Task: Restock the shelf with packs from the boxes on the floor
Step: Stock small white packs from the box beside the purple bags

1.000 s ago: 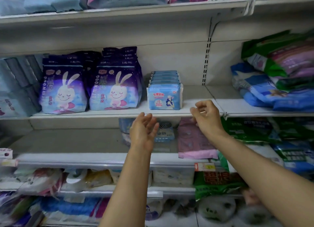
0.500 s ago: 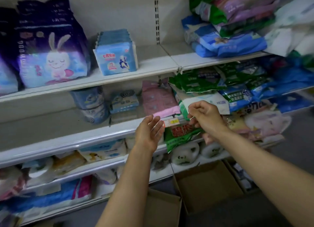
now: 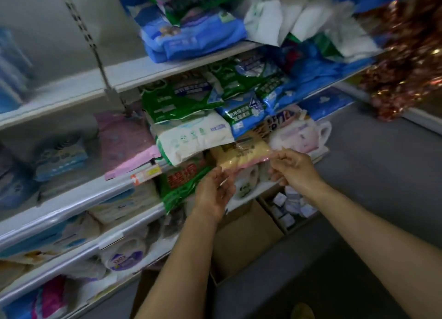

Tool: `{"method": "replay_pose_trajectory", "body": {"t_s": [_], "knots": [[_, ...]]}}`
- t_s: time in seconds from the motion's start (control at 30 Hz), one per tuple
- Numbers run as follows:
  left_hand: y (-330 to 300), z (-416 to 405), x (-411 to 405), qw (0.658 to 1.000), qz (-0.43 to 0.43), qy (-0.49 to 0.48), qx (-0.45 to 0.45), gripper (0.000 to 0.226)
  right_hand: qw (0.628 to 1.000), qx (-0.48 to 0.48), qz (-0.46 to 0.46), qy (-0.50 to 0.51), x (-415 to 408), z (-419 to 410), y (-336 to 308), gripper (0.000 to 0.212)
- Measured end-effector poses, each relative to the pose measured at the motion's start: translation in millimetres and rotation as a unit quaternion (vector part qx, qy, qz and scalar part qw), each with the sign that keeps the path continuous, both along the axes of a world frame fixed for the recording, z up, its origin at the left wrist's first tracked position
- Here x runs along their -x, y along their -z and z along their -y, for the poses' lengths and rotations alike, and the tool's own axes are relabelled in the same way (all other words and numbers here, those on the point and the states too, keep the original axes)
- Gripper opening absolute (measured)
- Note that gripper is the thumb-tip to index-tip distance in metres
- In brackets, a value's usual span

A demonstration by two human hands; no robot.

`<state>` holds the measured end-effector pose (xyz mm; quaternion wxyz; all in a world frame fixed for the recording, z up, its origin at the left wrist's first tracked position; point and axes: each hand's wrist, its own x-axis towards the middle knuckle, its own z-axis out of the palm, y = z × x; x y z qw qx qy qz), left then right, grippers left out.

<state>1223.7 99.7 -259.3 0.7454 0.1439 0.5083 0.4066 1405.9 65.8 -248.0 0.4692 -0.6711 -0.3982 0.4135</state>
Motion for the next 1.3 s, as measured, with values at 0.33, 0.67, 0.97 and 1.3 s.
{"method": "replay_pose_trajectory", "body": {"t_s": [0.33, 0.67, 0.97, 1.3], "knots": [[67, -4, -220, 0.993, -0.002, 0.091, 0.076, 0.019, 0.992, 0.077, 0.005, 0.102, -223, 22, 57, 0.014], [153, -32, -320, 0.978, -0.065, 0.131, 0.146, 0.012, 0.983, 0.159, 0.007, 0.096, -318, 9, 159, 0.019], [254, -109, -387, 0.955, -0.128, 0.193, 0.183, 0.011, 0.960, 0.264, -0.018, 0.090, -365, -57, 275, 0.019], [410, -157, -456, 0.911, -0.197, 0.301, 0.201, 0.013, 0.943, 0.321, 0.036, 0.076, -425, -85, 426, 0.005]]}}
